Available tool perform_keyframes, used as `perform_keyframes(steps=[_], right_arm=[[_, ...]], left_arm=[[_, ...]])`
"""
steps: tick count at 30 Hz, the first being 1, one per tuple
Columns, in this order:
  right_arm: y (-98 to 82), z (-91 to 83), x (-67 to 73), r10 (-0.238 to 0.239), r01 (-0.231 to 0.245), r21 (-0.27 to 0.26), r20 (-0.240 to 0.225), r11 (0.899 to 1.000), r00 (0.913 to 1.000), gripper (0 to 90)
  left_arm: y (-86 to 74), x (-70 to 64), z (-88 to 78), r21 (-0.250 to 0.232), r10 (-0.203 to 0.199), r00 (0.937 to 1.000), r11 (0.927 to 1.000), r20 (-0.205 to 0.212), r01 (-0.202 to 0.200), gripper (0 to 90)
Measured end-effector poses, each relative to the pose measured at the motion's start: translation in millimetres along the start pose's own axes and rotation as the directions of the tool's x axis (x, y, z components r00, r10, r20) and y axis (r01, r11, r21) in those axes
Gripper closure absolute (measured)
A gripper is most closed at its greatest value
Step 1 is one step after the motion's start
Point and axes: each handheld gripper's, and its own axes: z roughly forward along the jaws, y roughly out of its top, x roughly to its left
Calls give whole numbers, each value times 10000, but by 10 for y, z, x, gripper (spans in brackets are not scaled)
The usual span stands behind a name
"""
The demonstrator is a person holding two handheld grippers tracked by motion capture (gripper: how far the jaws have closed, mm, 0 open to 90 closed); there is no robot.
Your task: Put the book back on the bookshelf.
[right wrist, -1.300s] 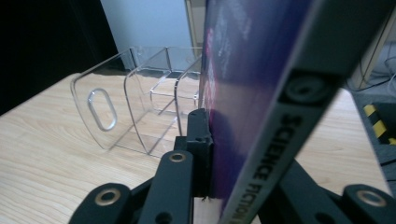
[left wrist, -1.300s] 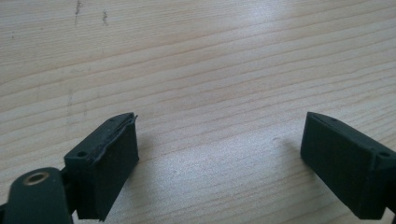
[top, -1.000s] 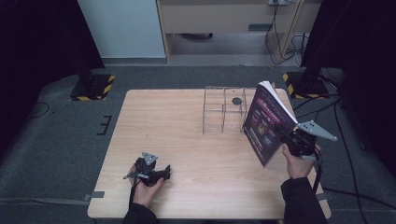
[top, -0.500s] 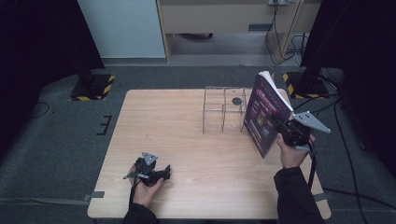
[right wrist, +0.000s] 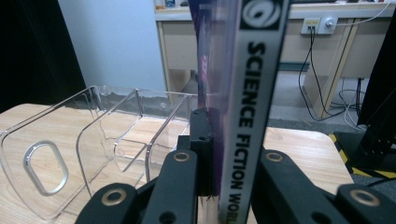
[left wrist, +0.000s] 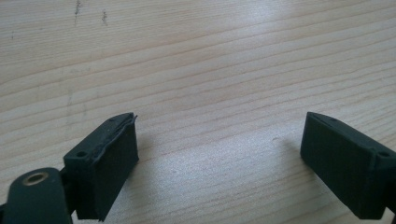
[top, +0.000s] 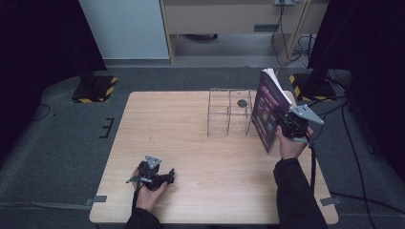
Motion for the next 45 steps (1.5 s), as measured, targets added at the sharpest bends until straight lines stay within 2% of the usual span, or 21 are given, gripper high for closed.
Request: perform_keyframes(steps=[3, 12, 15, 22, 28, 35, 45], right_arm=[[-30, -12, 14, 28, -28, -42, -15, 10000, 10000, 826], [-7, -119, -1, 48, -44, 520, -62, 9986, 10000, 803], [41, -152, -29, 188, -182, 405, -136, 9990, 9997, 795], [123, -93, -52, 451, -448, 608, -44, 9971, 9990, 824], [124, -60, -31, 549, -549, 334, 22, 9979, 9985, 828], [167, 54, -10, 366, -365, -65, 138, 9993, 9992, 829], [120, 181, -15, 187, -171, -268, 611, 9995, 9980, 828]], left_arm=[[0, 0, 0, -2, -4, 10000, 10000, -5, 4, 101], [0, -1, 0, -4, -1, 10000, 10000, 1, 1, 101], [0, 0, 0, -3, -1, 10000, 10000, -7, 1, 101], [0, 0, 0, -1, 0, 10000, 10000, -7, 0, 100], [0, 0, 0, -1, -1, 10000, 10000, 2, 1, 100], [0, 0, 0, -1, 0, 10000, 10000, 5, 0, 100], [0, 0, 0, 4, 3, 10000, 10000, 9, -3, 100]])
